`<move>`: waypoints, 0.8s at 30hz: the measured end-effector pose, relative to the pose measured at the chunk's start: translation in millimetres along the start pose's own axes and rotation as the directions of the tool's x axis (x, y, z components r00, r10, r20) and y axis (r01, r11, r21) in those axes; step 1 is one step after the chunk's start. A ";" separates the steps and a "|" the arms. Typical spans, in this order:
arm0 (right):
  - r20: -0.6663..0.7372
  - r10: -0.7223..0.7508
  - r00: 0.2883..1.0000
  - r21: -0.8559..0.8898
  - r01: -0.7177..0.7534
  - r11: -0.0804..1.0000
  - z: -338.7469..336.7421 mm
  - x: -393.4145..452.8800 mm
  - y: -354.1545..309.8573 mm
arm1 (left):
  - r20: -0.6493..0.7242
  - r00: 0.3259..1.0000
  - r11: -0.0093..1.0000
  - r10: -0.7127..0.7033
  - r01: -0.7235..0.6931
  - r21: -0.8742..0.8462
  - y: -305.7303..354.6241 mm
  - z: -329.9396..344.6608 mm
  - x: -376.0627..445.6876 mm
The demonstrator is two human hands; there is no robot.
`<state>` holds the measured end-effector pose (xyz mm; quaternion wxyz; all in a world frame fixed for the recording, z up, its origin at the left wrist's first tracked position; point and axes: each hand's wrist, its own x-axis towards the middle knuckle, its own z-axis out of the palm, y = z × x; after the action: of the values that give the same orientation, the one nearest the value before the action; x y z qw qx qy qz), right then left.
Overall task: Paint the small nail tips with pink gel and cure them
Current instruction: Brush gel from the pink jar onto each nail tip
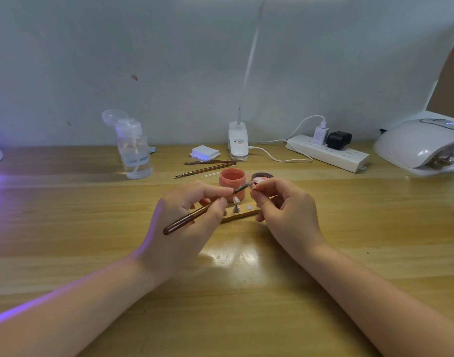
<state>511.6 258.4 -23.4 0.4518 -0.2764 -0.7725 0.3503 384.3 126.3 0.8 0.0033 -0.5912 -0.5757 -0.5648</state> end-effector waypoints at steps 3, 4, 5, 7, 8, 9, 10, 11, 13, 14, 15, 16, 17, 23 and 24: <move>0.004 -0.003 1.000 -0.009 0.003 1.000 -0.2 0.0 0.2 | -0.013 1.000 1.000 -0.027 0.027 -0.006 -1.0 -1.9 -0.3; 0.005 -0.003 1.000 -0.010 0.003 1.000 -0.3 0.1 0.4 | -0.026 0.999 1.000 -0.030 0.030 -0.009 -0.5 -2.0 -0.1; 0.005 -0.003 1.000 -0.009 0.003 1.000 -0.3 0.1 0.6 | -0.036 0.999 1.000 -0.026 0.026 -0.013 0.4 -1.8 0.0; 0.003 -0.003 1.000 -0.004 0.003 1.000 -0.2 0.3 0.9 | -0.033 0.999 1.000 -0.015 0.015 -0.018 1.4 -0.8 0.1; 0.004 -0.004 1.000 -0.006 0.004 1.000 0.0 0.4 1.1 | -0.027 0.999 1.000 -0.019 0.019 -0.017 1.3 -0.3 0.0; 0.004 -0.005 1.000 -0.009 0.005 1.000 0.2 0.5 1.4 | -0.024 0.999 0.999 -0.033 0.033 -0.016 0.9 -0.1 -0.3; 0.002 -0.005 1.000 -0.012 0.005 1.000 0.3 0.5 1.6 | -0.028 0.998 0.998 -0.052 0.052 -0.019 0.5 -0.3 -0.6; -0.001 -0.006 1.000 -0.011 0.006 1.000 0.4 0.7 1.9 | -0.039 0.997 0.997 -0.069 0.067 -0.031 0.3 -0.7 -0.9; -0.003 -0.004 1.000 -0.006 0.004 1.000 0.4 1.0 2.2 | -0.057 0.996 0.996 -0.075 0.071 -0.060 1.4 -1.5 -0.9; -0.002 -0.003 1.000 -0.006 0.003 1.000 0.4 0.9 2.3 | -0.056 0.996 0.996 -0.066 0.062 -0.062 2.2 -1.3 -0.7; -0.002 -0.003 1.000 -0.006 0.003 1.000 0.5 0.9 2.2 | -0.049 0.997 0.997 -0.055 0.053 -0.055 2.6 -0.6 -0.7; -0.003 -0.004 1.000 -0.006 0.004 1.000 0.4 0.7 2.2 | -0.042 0.998 0.998 -0.052 0.050 -0.042 2.2 0.3 -0.7; -0.006 -0.008 1.000 -0.006 0.007 1.000 0.5 0.6 2.1 | -0.041 0.997 0.998 -0.059 0.058 -0.029 1.4 1.1 -0.8; -0.011 -0.009 1.000 -0.001 0.009 1.000 0.5 0.6 1.1 | -0.057 0.995 0.996 -0.081 0.078 -0.048 2.4 -0.7 -0.3; -0.012 -0.011 1.000 -0.003 0.011 1.000 0.6 0.7 1.0 | -0.040 0.997 0.997 -0.067 0.065 -0.042 2.8 -0.8 0.2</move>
<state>510.9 259.4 -24.1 0.4580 -0.2750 -0.7717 0.3451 385.7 124.9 3.0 -0.0155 -0.5601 -0.5830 -0.5883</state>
